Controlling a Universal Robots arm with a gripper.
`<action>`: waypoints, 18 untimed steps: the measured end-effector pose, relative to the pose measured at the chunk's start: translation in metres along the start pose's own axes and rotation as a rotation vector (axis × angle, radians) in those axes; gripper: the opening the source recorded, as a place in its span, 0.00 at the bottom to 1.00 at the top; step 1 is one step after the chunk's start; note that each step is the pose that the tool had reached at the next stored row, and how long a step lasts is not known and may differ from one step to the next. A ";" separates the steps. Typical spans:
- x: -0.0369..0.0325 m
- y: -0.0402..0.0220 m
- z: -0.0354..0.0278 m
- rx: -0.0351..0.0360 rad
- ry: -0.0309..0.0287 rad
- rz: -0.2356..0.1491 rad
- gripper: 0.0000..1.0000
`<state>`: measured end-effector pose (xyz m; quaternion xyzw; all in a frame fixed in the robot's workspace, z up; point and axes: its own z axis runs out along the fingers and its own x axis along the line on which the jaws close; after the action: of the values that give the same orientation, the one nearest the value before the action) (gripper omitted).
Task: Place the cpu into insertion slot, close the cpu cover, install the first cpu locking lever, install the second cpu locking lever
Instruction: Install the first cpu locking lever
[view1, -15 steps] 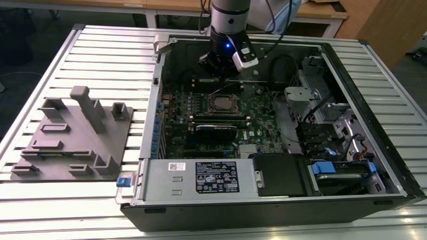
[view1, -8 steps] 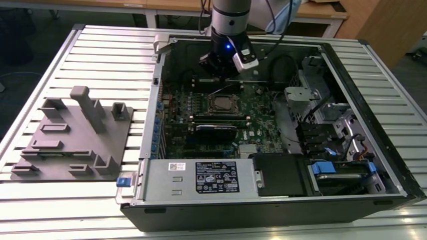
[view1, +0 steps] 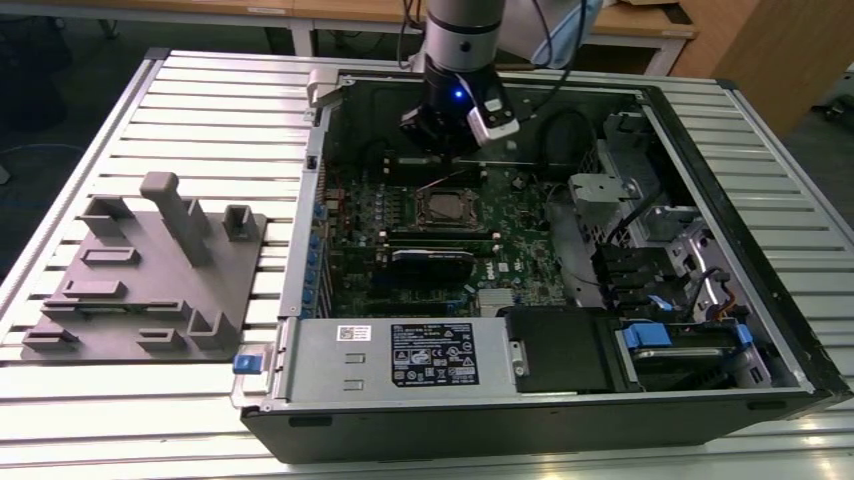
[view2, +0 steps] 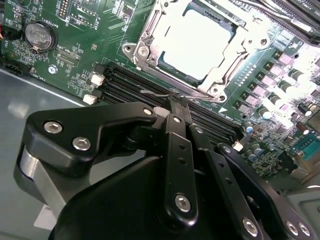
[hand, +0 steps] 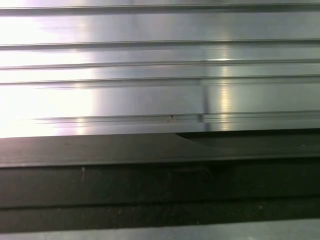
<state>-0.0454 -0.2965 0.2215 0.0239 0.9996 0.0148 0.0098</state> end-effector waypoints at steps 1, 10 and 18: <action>-0.0004 -0.0001 0.0001 -0.0001 0.0000 0.000 0.10; -0.0044 -0.0005 0.0005 0.0000 -0.0001 0.003 0.10; -0.0075 -0.0008 0.0020 0.0001 -0.0003 0.008 0.10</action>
<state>-0.0379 -0.2976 0.2196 0.0281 0.9994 0.0148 0.0099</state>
